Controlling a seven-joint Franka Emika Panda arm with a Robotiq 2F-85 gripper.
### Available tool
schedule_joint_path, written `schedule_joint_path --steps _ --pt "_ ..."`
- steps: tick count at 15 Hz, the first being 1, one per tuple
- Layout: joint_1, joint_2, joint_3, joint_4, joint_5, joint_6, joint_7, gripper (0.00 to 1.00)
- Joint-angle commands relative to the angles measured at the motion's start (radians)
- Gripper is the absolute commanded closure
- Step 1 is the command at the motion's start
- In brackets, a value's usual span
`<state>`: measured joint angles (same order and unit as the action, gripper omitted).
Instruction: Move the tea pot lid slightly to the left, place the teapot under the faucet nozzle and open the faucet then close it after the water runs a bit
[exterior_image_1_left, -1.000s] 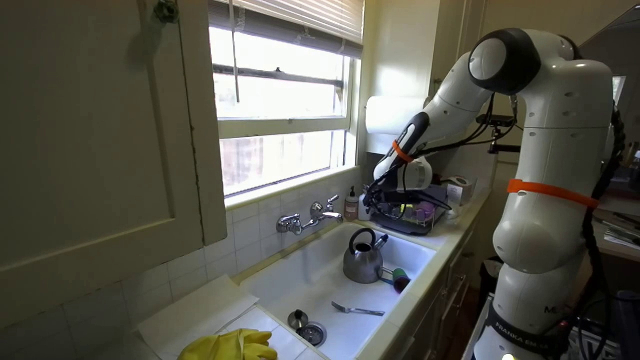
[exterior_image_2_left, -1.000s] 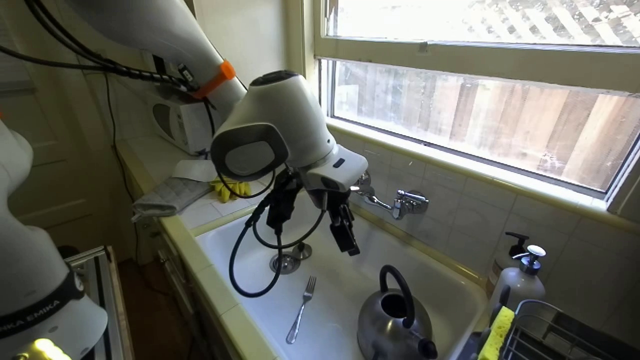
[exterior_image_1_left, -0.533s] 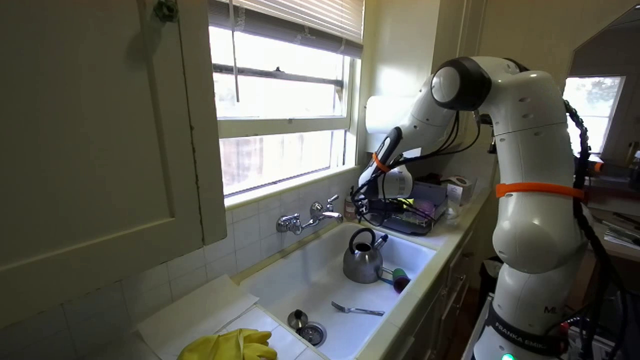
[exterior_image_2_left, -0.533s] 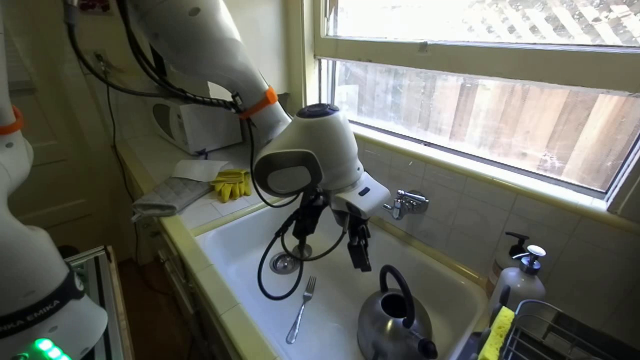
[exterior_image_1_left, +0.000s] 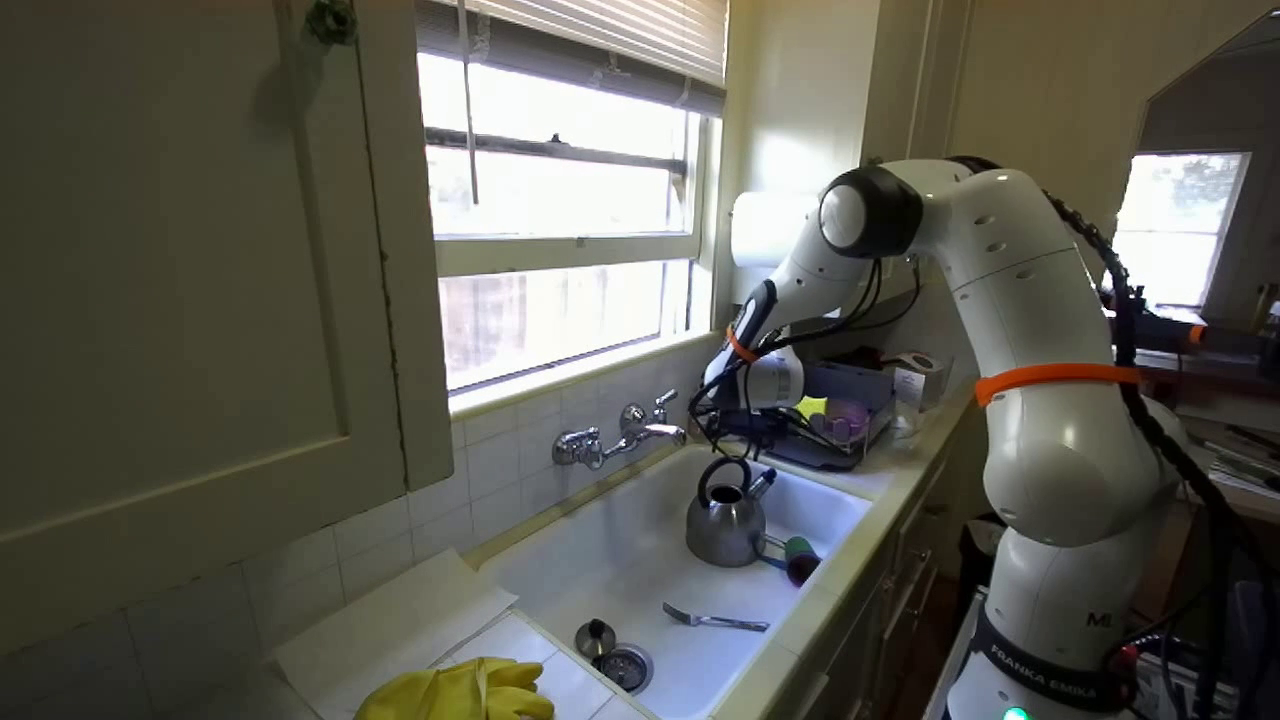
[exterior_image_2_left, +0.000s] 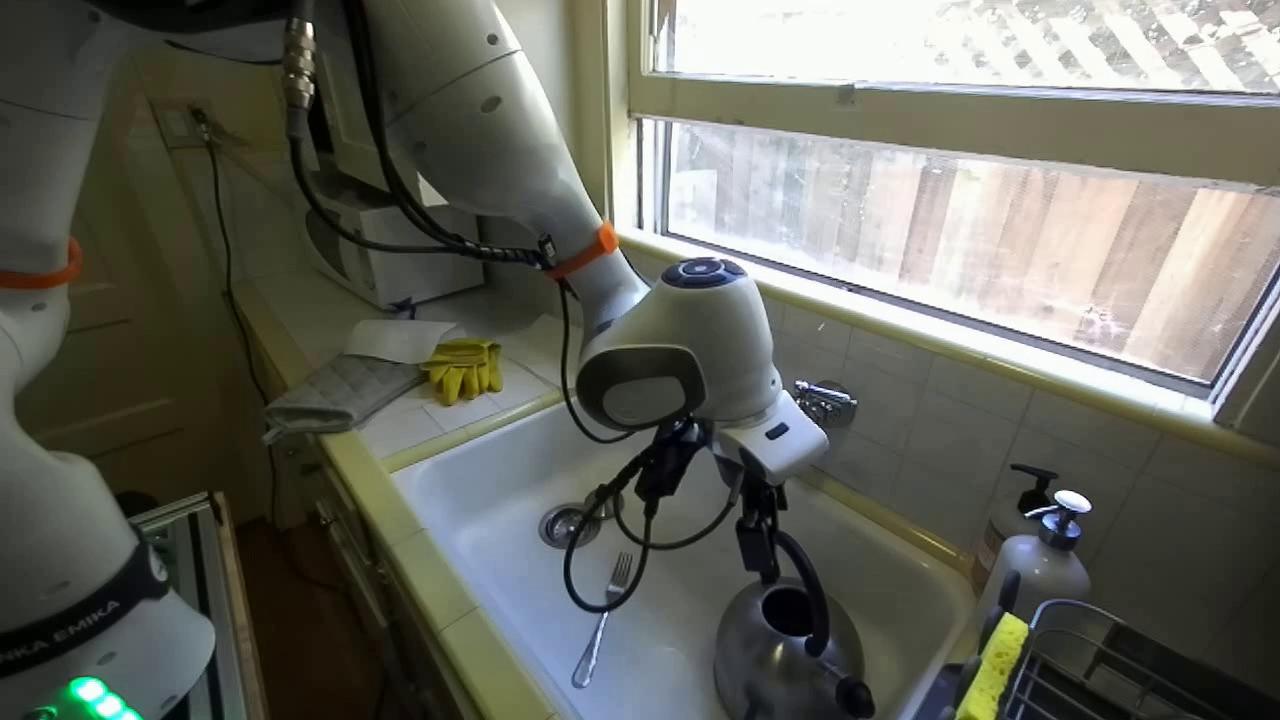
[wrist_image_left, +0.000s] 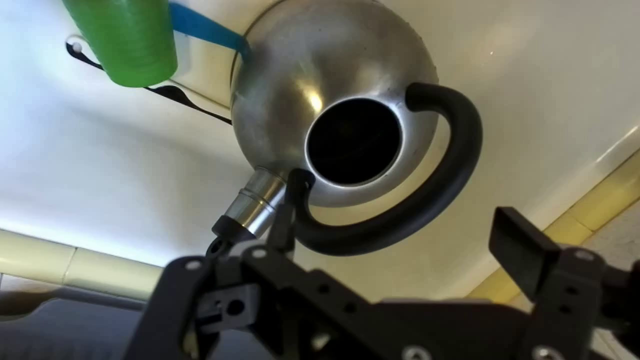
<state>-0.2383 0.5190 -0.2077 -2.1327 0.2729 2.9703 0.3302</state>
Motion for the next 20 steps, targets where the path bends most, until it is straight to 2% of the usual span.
schedule_joint_path --steps 1,2,4,7,13,14,15,16,20 --pt "-0.004 0.084 -0.005 0.101 0.023 -0.046 0.032 0.07" --pt "-0.005 0.101 -0.005 0.119 0.023 -0.05 0.036 0.27" --pt "-0.008 0.129 -0.003 0.153 0.021 -0.066 0.039 0.32" --pt "-0.032 0.15 0.023 0.184 0.016 -0.081 0.002 0.56" --pt "-0.087 0.097 0.087 0.144 -0.007 -0.091 -0.151 0.95" --pt "-0.092 0.091 0.096 0.139 -0.012 -0.105 -0.177 0.97" --pt "-0.102 0.088 0.109 0.138 -0.013 -0.118 -0.207 0.94" --pt "-0.112 0.085 0.12 0.138 -0.012 -0.132 -0.232 0.97" --pt "-0.157 0.058 0.177 0.123 -0.003 -0.196 -0.361 0.95"
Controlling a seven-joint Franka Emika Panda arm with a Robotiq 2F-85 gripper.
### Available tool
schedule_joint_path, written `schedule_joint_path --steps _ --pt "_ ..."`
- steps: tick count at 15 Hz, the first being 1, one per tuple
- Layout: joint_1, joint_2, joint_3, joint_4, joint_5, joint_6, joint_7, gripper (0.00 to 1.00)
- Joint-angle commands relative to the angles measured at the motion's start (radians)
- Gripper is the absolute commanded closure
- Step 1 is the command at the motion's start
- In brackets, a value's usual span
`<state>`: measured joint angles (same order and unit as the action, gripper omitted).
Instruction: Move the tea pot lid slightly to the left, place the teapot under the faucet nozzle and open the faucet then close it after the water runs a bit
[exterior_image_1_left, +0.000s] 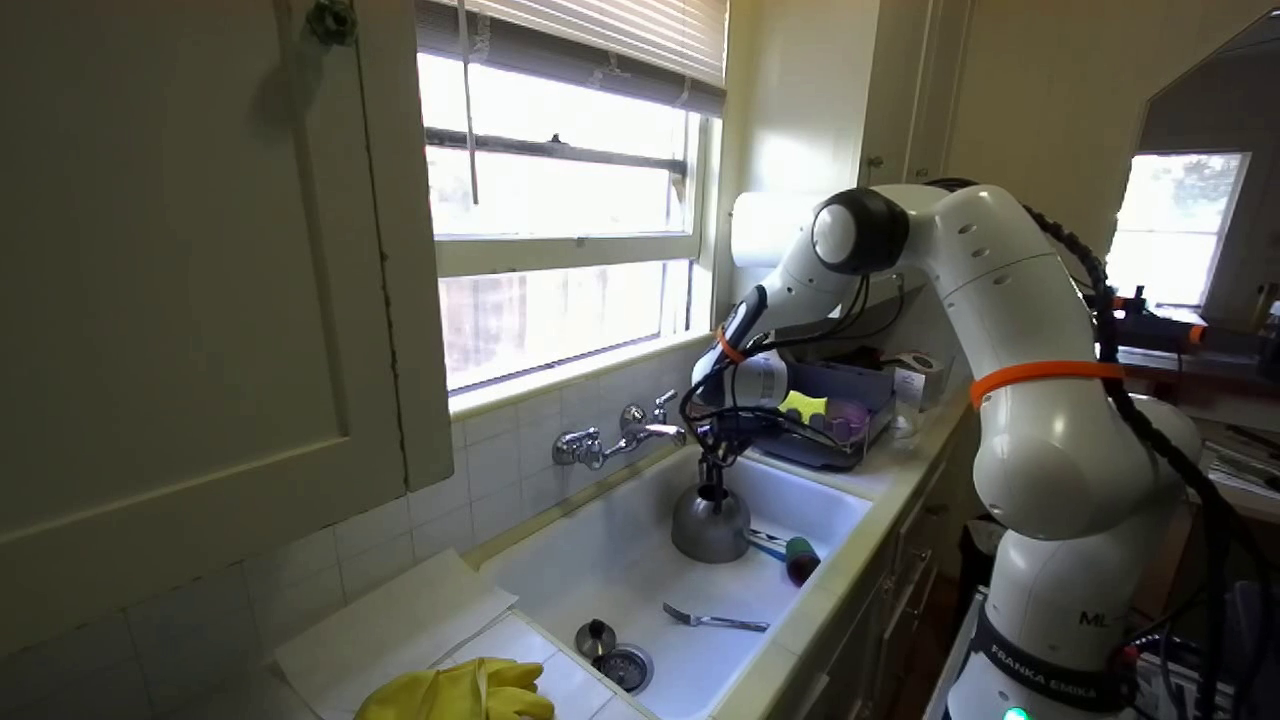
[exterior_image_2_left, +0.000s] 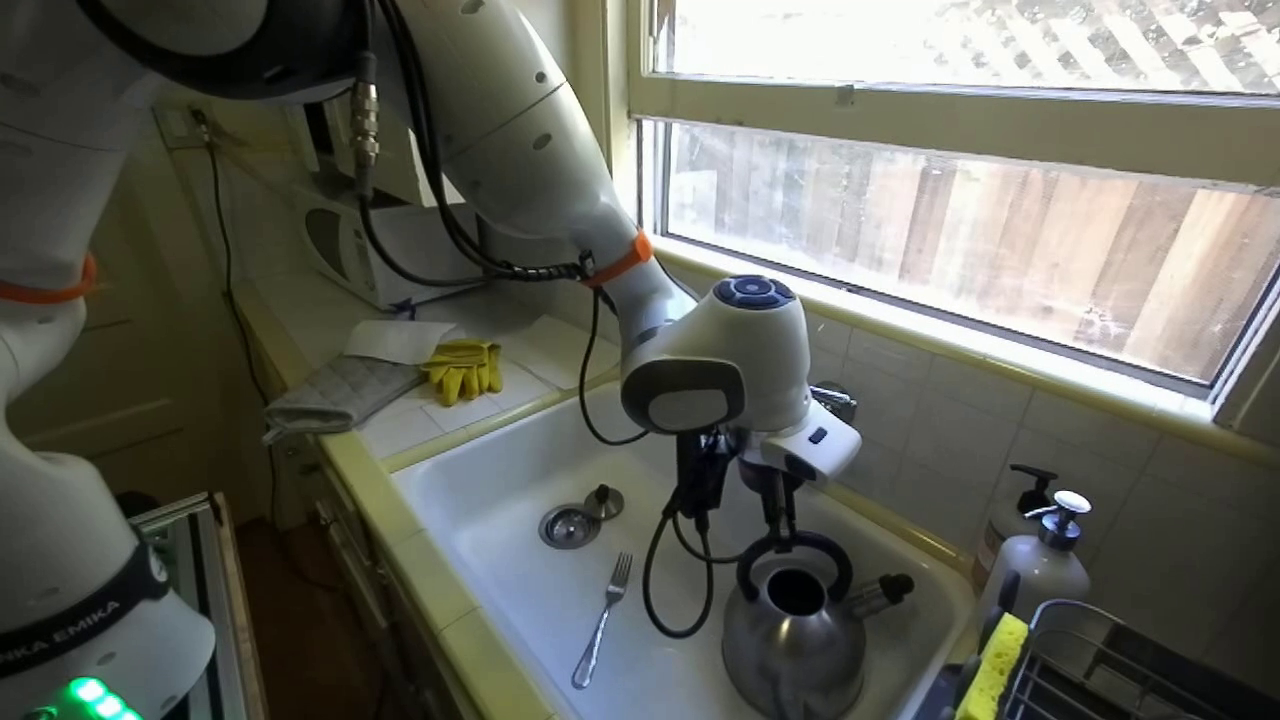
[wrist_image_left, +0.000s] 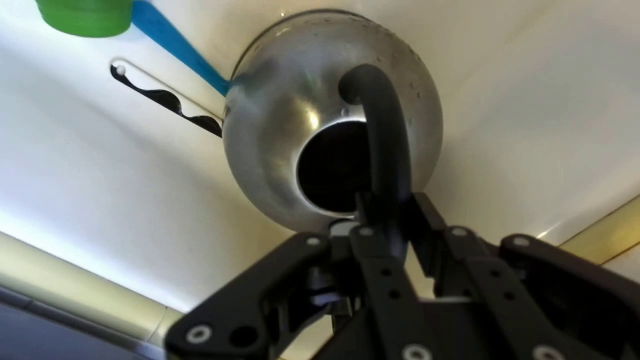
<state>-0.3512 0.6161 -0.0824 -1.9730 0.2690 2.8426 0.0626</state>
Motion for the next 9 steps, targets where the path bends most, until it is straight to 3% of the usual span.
schedule_joint_path --steps 1,9 --pt "-0.053 -0.045 0.064 -0.041 0.004 -0.081 -0.123 0.95" --pt "-0.067 -0.073 0.143 -0.086 0.027 -0.066 -0.263 0.95"
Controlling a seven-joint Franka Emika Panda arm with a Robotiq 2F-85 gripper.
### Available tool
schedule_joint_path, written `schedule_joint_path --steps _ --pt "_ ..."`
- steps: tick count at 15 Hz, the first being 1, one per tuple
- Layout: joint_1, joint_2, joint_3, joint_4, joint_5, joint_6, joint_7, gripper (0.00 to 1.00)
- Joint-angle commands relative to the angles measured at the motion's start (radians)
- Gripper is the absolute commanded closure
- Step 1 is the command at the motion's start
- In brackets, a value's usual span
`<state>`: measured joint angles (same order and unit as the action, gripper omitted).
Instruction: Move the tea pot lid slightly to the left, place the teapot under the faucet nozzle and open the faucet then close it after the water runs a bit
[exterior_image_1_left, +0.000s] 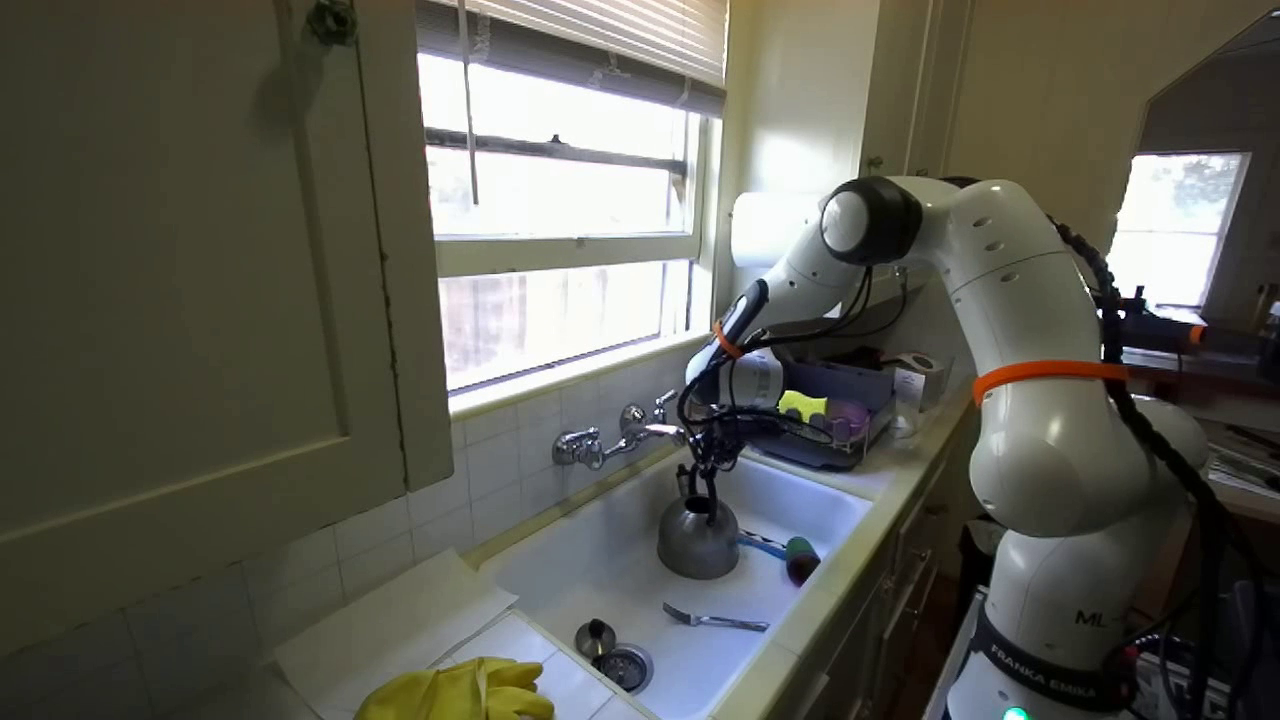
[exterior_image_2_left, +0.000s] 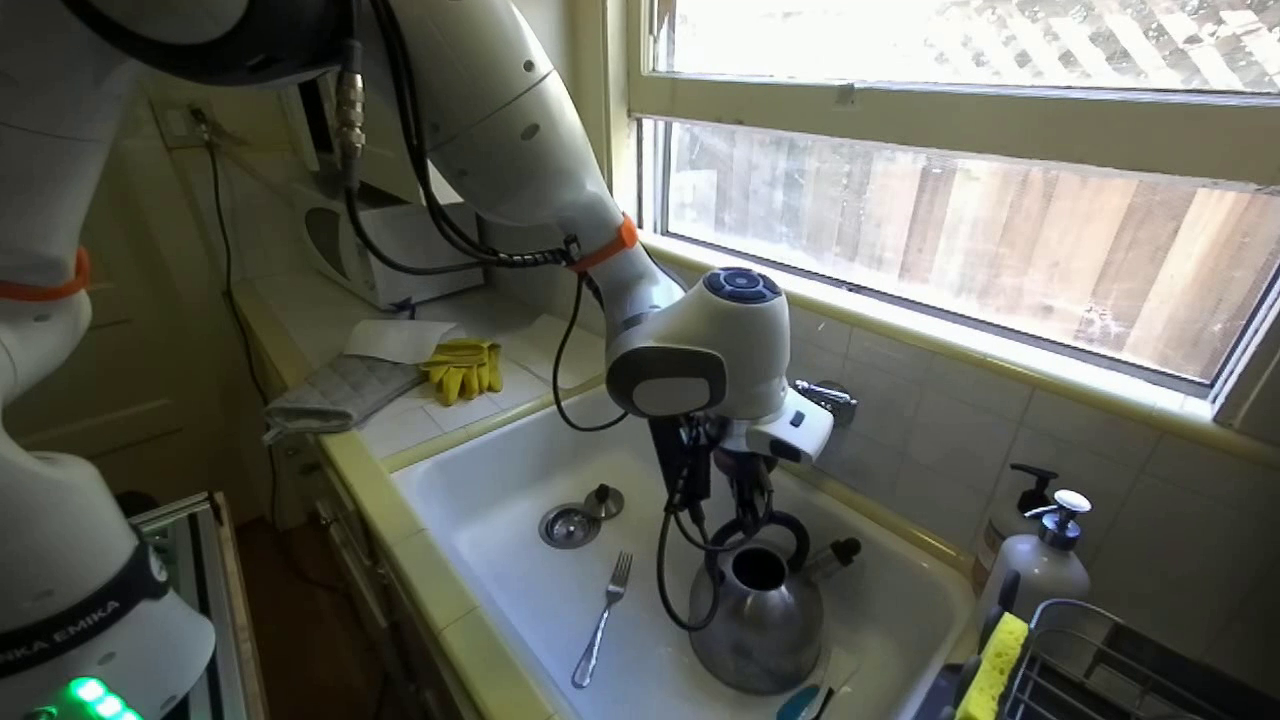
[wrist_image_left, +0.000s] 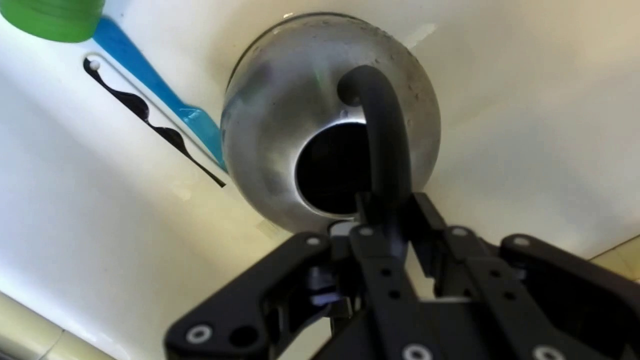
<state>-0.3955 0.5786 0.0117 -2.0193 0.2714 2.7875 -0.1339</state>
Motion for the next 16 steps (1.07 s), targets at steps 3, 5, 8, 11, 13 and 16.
schedule_joint_path --steps 3,5,8,11,13,16 --pt "-0.022 -0.044 0.077 -0.056 0.022 -0.022 -0.101 0.95" --pt "-0.011 -0.055 0.08 -0.068 0.008 -0.041 -0.116 0.95" --pt "-0.002 -0.072 0.08 -0.093 -0.001 -0.048 -0.136 0.95" --pt "-0.009 -0.089 0.1 -0.117 0.005 -0.048 -0.181 0.95" --pt "-0.011 -0.097 0.11 -0.13 0.008 -0.041 -0.207 0.95" --pt "-0.009 -0.105 0.118 -0.144 0.008 -0.032 -0.232 0.95"
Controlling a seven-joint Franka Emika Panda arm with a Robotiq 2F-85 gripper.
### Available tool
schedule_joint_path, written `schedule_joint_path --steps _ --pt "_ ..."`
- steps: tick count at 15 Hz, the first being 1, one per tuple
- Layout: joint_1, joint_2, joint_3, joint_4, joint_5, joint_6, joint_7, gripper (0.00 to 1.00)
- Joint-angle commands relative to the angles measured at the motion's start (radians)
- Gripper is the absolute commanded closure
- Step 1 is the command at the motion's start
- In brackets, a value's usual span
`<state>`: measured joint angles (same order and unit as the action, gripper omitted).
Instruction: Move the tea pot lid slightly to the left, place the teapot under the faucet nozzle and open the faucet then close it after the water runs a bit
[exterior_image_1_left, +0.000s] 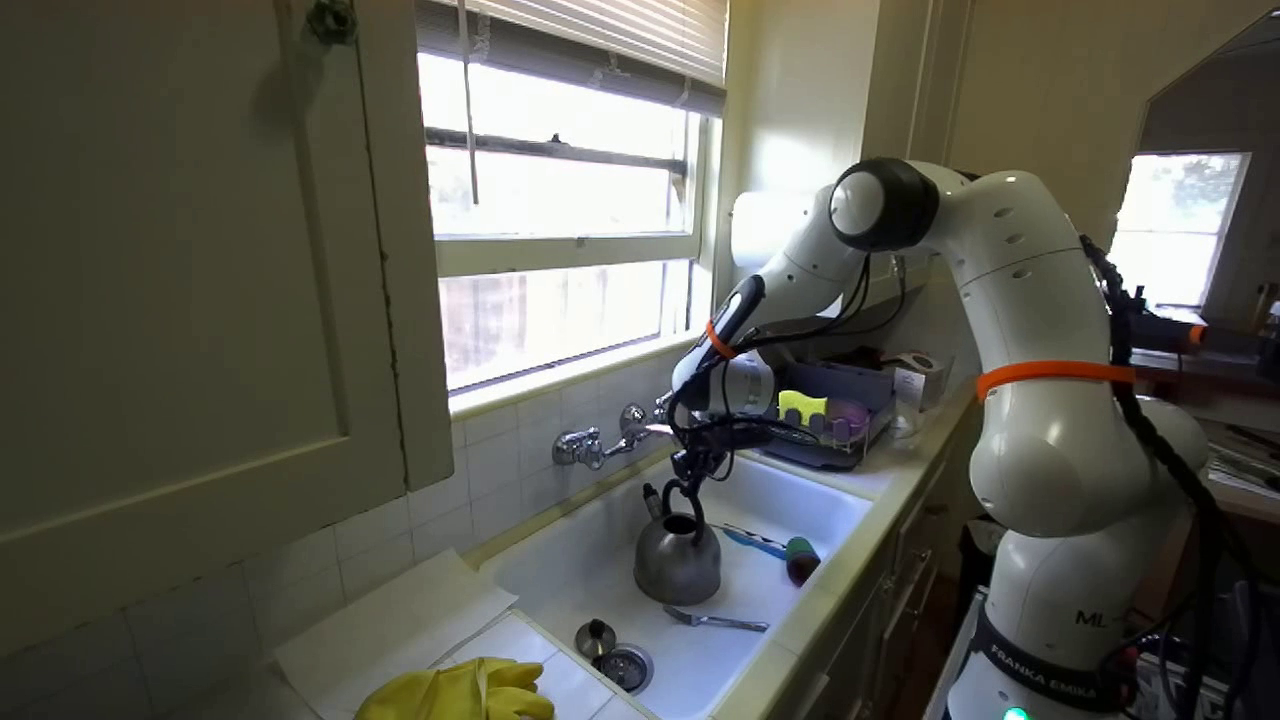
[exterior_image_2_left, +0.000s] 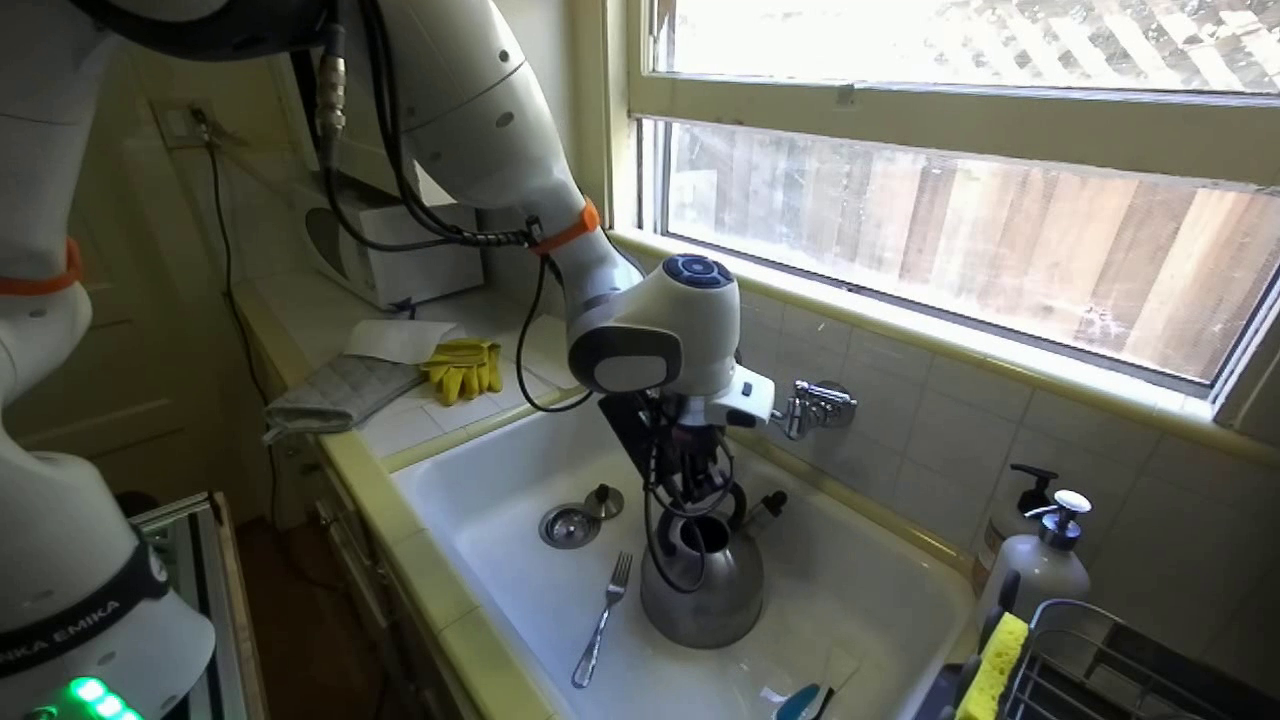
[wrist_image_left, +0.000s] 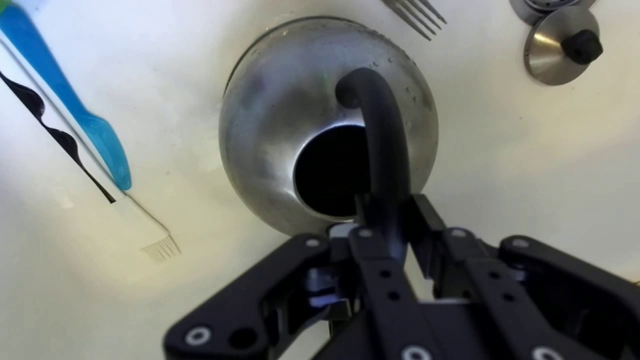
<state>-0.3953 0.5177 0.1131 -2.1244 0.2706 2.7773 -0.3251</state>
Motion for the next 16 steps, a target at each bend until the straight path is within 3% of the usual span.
schedule_joint_path --steps 1,5,10,16 --pt "-0.009 -0.045 0.018 -0.042 0.008 -0.024 -0.049 0.95" --pt "-0.023 -0.045 0.038 -0.041 0.028 -0.028 -0.071 0.95" --pt "-0.067 -0.058 0.098 -0.053 0.146 -0.028 -0.053 0.95" --pt "-0.011 -0.075 0.04 -0.076 0.195 -0.002 0.08 0.95"
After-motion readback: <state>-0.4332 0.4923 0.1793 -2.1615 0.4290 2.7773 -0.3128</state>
